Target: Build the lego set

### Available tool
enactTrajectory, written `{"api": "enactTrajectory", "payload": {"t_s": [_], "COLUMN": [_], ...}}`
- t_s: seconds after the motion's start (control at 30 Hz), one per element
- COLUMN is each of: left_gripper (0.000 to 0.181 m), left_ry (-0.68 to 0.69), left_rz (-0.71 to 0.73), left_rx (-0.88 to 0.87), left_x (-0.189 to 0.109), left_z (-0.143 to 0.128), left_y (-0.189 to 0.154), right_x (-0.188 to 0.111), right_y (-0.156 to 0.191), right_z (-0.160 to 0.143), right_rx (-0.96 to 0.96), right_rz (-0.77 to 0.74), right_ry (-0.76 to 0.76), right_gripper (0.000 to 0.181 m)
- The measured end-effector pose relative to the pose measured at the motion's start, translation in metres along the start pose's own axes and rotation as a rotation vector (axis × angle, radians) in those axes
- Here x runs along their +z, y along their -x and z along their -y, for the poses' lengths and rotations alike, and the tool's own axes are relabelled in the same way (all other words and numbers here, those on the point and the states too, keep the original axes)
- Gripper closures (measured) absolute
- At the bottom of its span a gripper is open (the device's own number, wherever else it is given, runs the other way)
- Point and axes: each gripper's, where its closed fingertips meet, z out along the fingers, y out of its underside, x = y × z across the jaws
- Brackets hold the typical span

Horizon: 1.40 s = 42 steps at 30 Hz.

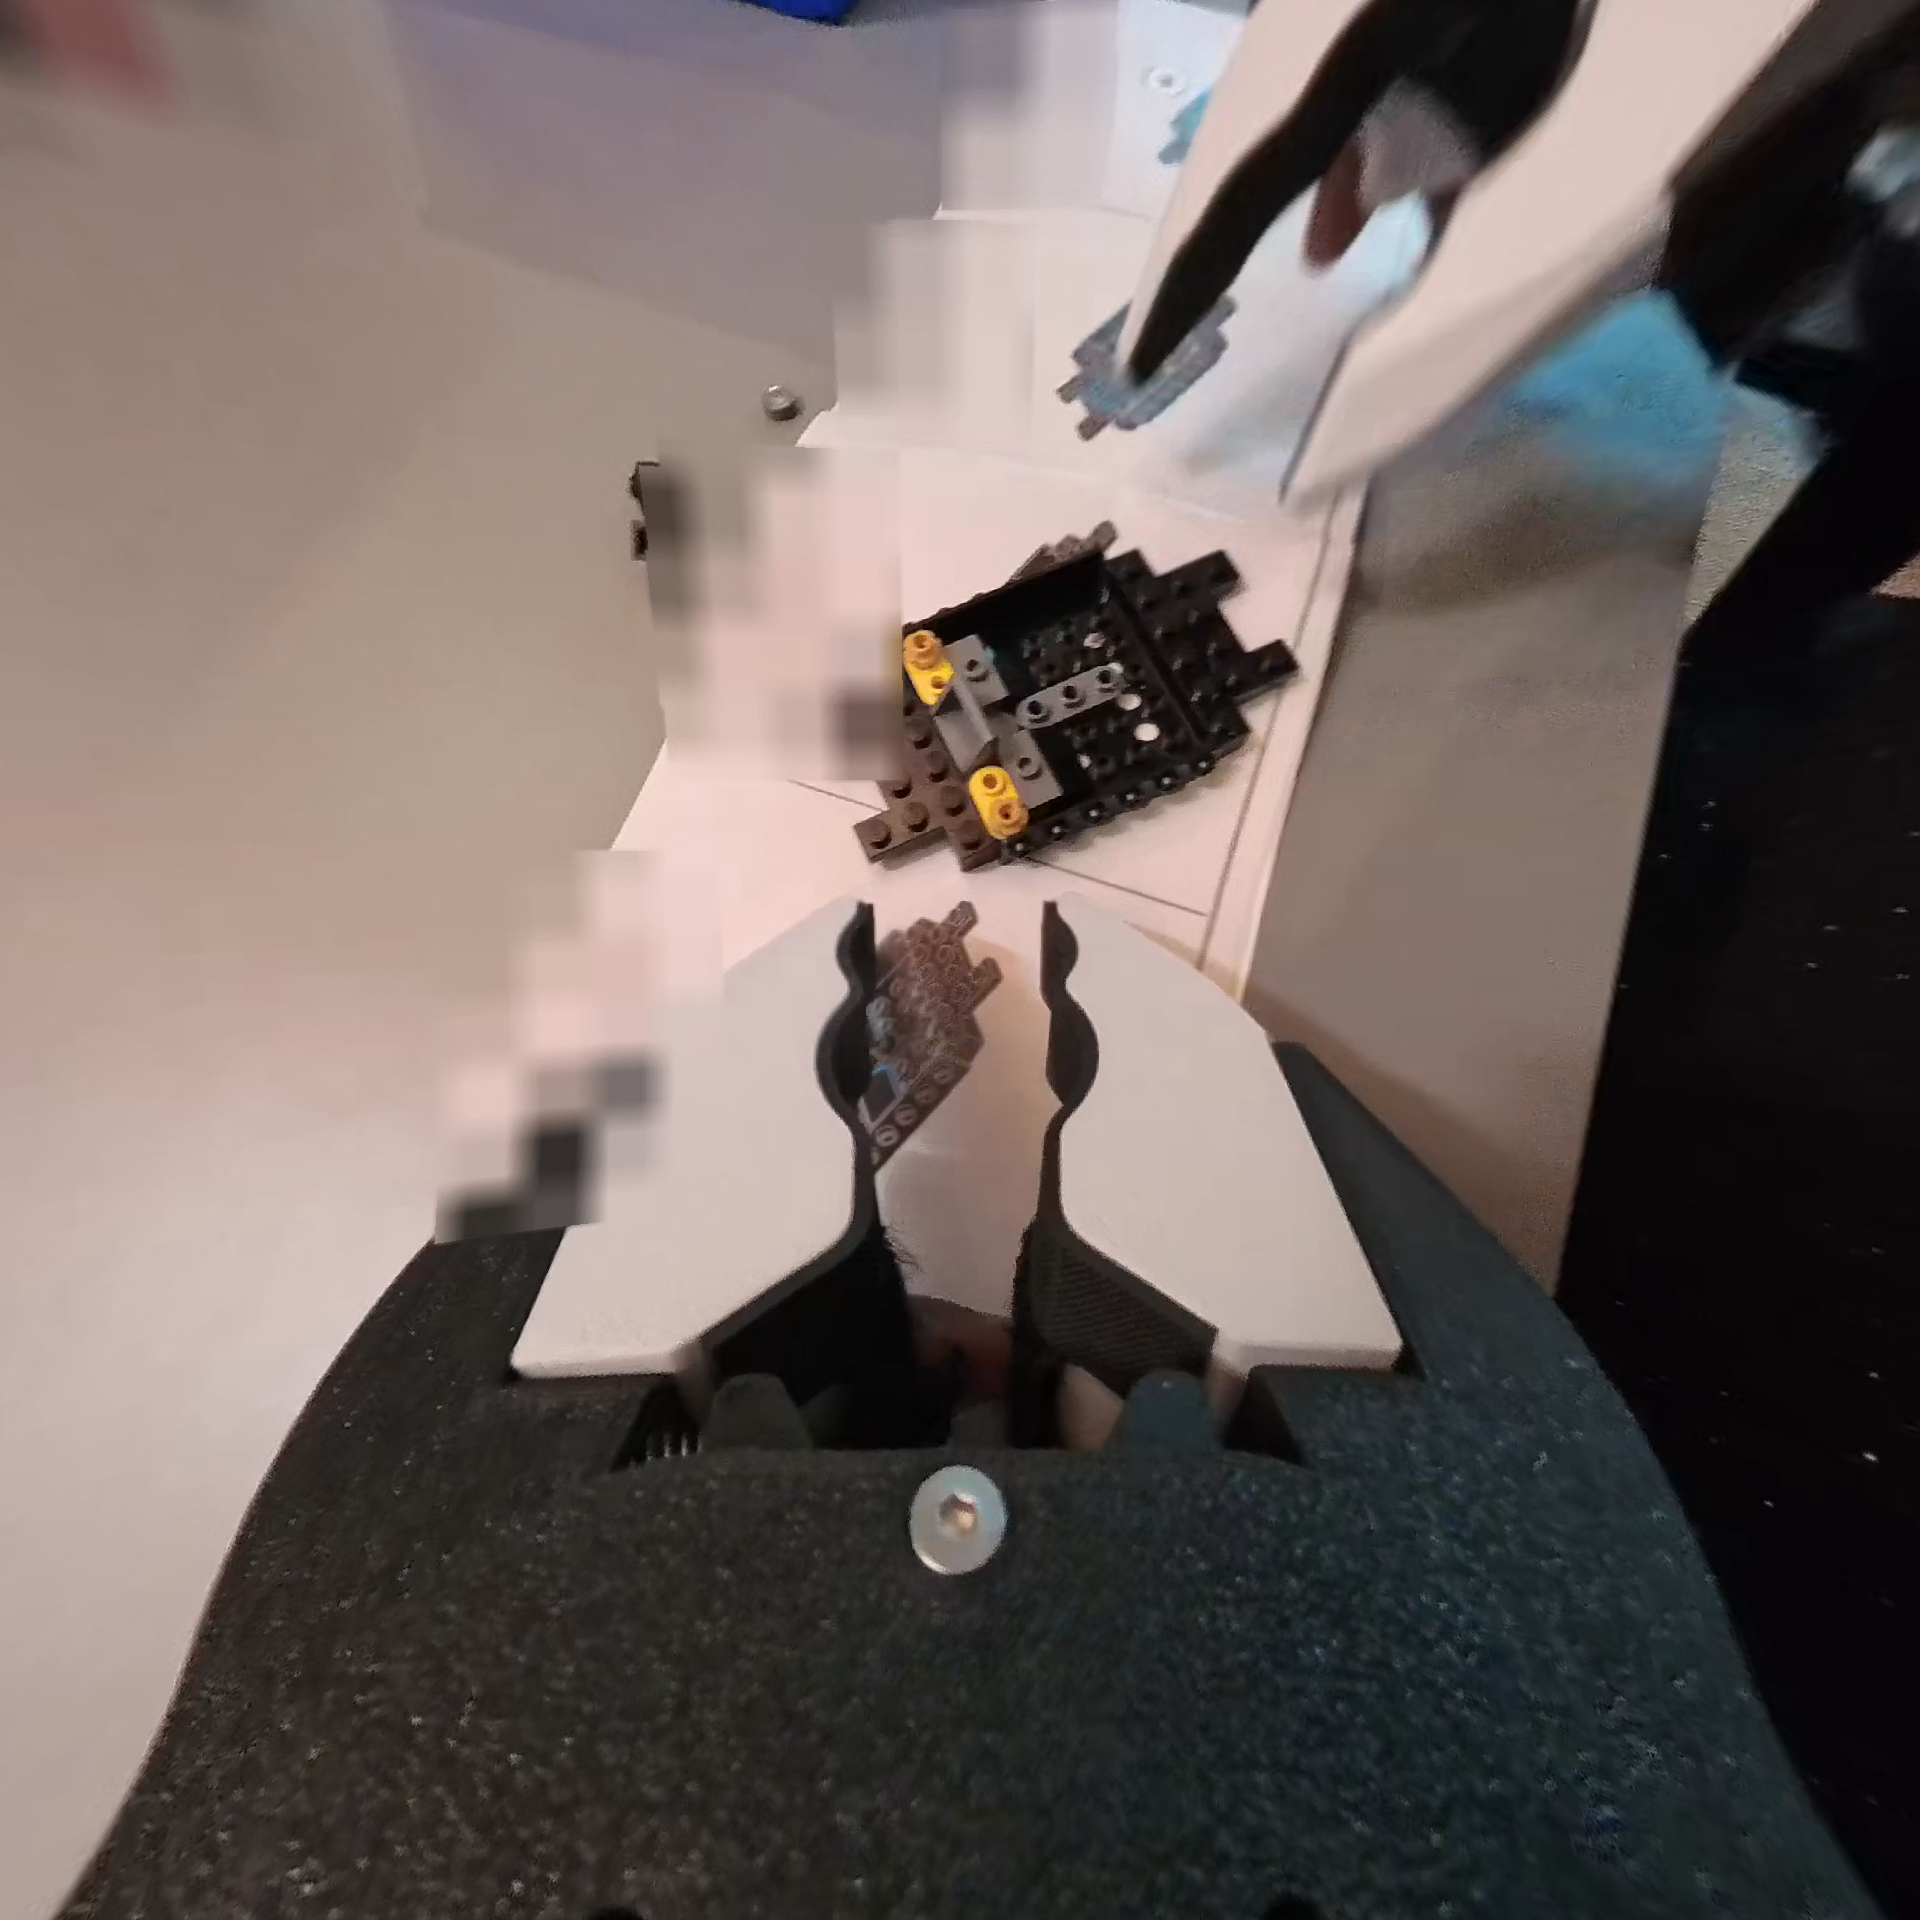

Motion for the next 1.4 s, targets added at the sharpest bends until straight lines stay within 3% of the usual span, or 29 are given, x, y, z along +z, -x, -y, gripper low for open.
{"api": "enactTrajectory", "payload": {"t_s": [0.13, 0.27, 0.5, 0.7, 1.0, 1.4], "left_gripper": [0.150, 0.151, 0.151, 0.152, 0.155, 0.155], "left_ry": [-0.016, -0.054, -0.063, -0.091, -0.060, -0.051], "left_rz": [-0.002, -0.020, -0.030, -0.042, -0.055, -0.069], "left_rx": [-0.025, -0.047, -0.077, -0.108, -0.104, -0.094], "left_x": [0.002, 0.003, 0.002, -0.001, 0.002, 0.003], "left_z": [0.002, 0.008, 0.007, 0.010, 0.006, 0.005], "left_y": [0.001, -0.001, 0.001, 0.003, 0.000, -0.002], "right_x": [-0.039, -0.050, -0.040, -0.043, -0.035, -0.035], "right_y": [-0.053, -0.067, -0.073, -0.075, -0.077, -0.076], "right_z": [-0.012, -0.028, -0.048, -0.032, -0.047, -0.048], "right_rx": [0.005, 0.025, 0.032, -0.023, -0.066, -0.052], "right_rz": [-0.134, -0.155, -0.202, -0.206, -0.166, -0.170], "right_ry": [0.049, 0.093, 0.163, 0.143, 0.340, 0.384], "right_gripper": [0.171, 0.178, 0.178, 0.177, 0.179, 0.181]}}
